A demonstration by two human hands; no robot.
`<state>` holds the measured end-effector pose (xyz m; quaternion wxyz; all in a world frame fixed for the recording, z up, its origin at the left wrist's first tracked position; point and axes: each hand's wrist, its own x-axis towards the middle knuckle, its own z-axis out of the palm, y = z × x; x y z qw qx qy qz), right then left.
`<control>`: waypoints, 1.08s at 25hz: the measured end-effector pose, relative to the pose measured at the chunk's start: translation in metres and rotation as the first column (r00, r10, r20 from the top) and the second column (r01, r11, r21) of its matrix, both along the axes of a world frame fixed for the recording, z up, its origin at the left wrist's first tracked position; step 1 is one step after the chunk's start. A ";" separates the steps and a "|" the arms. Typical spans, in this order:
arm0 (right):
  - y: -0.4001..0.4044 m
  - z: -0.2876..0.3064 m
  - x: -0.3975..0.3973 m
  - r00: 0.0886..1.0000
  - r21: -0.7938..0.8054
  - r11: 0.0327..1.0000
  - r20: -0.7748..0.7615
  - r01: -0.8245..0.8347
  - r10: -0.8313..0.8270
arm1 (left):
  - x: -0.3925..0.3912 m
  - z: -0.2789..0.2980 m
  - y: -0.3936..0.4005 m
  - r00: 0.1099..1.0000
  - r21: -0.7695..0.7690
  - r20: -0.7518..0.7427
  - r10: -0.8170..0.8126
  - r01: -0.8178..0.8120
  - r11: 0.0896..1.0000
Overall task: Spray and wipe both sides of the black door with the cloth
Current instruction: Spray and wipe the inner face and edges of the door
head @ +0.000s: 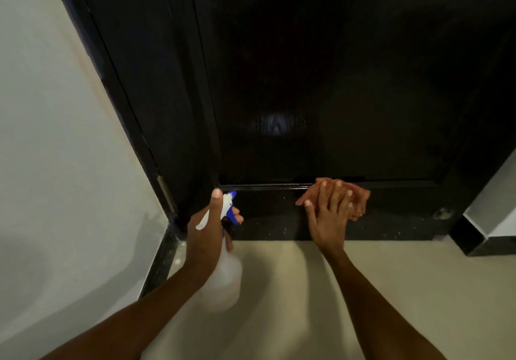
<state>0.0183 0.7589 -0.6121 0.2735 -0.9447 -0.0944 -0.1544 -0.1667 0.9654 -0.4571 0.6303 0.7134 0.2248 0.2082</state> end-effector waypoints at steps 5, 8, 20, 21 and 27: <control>0.092 0.031 -0.020 0.970 0.351 0.914 -0.199 0.204 -0.140 | 0.008 0.000 0.000 0.998 0.028 0.046 0.047 -0.048 0.998; 0.127 0.017 -0.041 0.991 0.063 0.994 -0.095 -0.085 0.090 | 0.008 -0.005 0.010 0.997 0.026 0.054 0.055 -0.057 0.998; -0.005 0.005 -0.011 1.000 -0.064 0.998 0.010 0.024 -0.024 | 0.032 -0.026 0.019 0.990 0.006 -0.022 0.138 -0.138 0.990; -0.016 0.006 -0.009 0.994 0.032 0.994 -0.037 0.107 -0.106 | 0.033 -0.028 0.020 0.990 0.001 -0.036 0.135 -0.135 0.991; -0.009 0.008 -0.005 0.989 0.260 0.955 -0.072 0.142 -0.127 | 0.045 -0.031 0.025 0.978 -0.108 -0.130 0.164 -0.178 0.978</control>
